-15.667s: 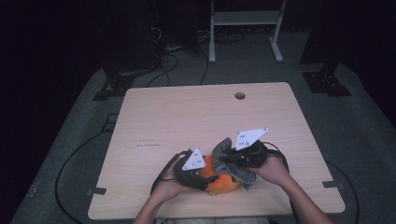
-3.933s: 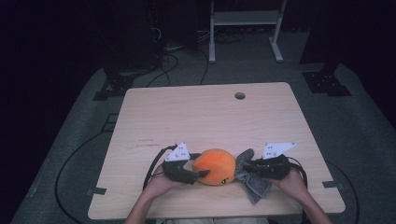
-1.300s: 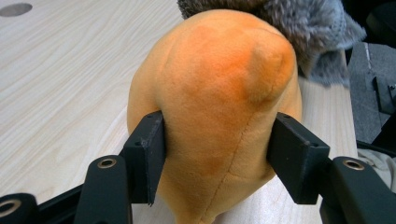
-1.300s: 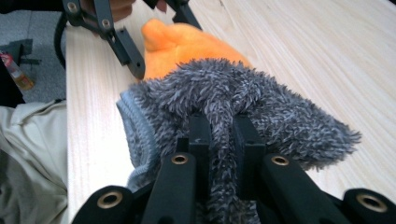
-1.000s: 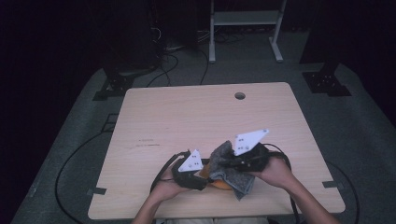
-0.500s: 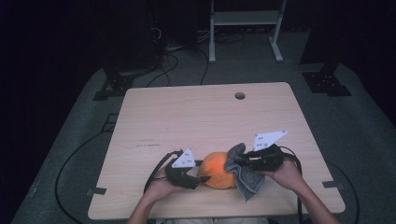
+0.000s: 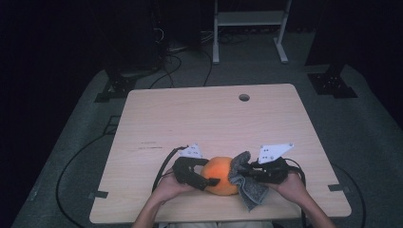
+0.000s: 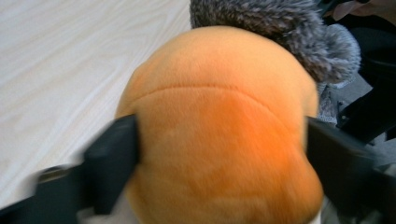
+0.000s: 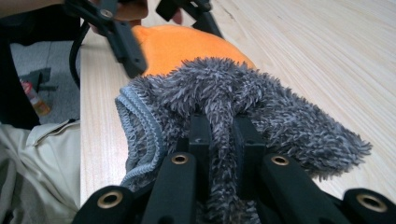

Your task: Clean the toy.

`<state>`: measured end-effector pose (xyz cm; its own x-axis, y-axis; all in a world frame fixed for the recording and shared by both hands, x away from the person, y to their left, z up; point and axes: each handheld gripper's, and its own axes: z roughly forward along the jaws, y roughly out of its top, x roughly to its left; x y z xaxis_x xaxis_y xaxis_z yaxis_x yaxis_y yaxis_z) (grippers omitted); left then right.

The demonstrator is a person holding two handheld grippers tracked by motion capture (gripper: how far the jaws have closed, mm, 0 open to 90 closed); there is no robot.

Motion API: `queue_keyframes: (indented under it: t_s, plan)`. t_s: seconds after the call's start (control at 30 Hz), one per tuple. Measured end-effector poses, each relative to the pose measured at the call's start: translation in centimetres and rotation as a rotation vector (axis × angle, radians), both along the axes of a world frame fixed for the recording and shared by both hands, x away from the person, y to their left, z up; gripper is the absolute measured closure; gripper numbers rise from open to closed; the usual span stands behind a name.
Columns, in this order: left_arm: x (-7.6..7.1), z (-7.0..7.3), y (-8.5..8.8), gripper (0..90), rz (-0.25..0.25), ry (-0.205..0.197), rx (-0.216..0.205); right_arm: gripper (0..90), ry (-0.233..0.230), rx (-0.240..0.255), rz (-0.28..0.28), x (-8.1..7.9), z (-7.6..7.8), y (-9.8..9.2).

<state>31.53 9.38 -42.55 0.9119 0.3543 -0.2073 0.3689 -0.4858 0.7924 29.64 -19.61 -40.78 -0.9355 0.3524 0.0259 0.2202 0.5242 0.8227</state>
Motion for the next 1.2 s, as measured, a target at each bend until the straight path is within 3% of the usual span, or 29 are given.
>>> queue_keyframes:
  t_s: [0.1, 0.27, 0.33, 0.4, 0.47, 0.5, 0.53, 0.6, 0.7, 0.73, 0.83, 0.93, 1.0, 1.13, 1.2]
  plan:
    - [-0.3, 0.6, -0.2, 37.9, -0.017, -0.096, -0.043, 80.0, 0.001, 0.034, -0.027, -0.1, -0.1, -0.8]
    - [0.9, 1.4, -1.2, 39.4, -0.025, -0.287, -0.085, 80.0, -0.059, 0.044, -0.093, 0.4, 1.4, -1.8]
    - [1.7, 1.4, -1.3, 38.8, -0.019, -0.316, -0.1, 80.0, -0.083, 0.061, -0.127, 1.1, 1.9, -2.0]
    - [2.5, 0.8, -1.3, 33.8, -0.016, -0.287, -0.078, 80.0, -0.089, 0.064, -0.151, 1.8, 1.9, -1.9]
    - [3.0, 0.3, -1.1, 21.0, 0.005, -0.207, -0.046, 80.0, -0.062, 0.044, -0.156, 2.5, 1.0, -1.4]
    - [3.1, 0.1, -0.9, 15.0, 0.019, -0.164, -0.056, 80.0, -0.052, 0.029, -0.15, 2.6, 0.3, -1.1]
    - [3.0, -0.1, -0.4, 11.4, 0.031, -0.145, -0.085, 80.0, -0.039, 0.027, -0.138, 2.5, -0.4, -0.8]
    - [2.9, -0.4, 0.4, 11.9, 0.052, -0.106, -0.12, 80.1, -0.034, 0.049, -0.124, 2.0, -1.3, -0.6]
    - [3.4, -1.0, 0.5, 16.4, 0.066, 0.002, -0.106, 79.9, -0.04, 0.05, -0.117, 1.3, -1.6, -0.7]
    - [3.3, -1.0, 0.5, 18.8, 0.067, -0.003, -0.112, 79.9, -0.04, 0.041, -0.118, 1.2, -1.6, -0.7]
    - [2.9, -0.8, 0.3, 22.7, 0.067, -0.031, -0.08, 79.9, -0.053, 0.036, -0.13, 1.0, -0.8, -0.7]
    - [2.4, -0.7, 0.0, 23.2, 0.045, -0.064, -0.053, 79.9, -0.095, 0.102, -0.089, 0.5, 1.0, 0.5]
    - [2.0, -0.7, 0.0, 23.2, 0.027, -0.089, -0.026, 79.7, -0.106, 0.113, -0.065, 0.6, 1.8, 2.1]
    - [1.6, -1.4, 0.6, 24.4, 0.029, -0.096, -0.012, 79.7, -0.097, 0.095, -0.063, 1.0, 0.6, 3.4]
    - [1.3, -1.7, 0.8, 25.6, 0.02, -0.111, -0.013, 79.8, -0.073, 0.121, -0.078, 1.0, -0.2, 2.9]
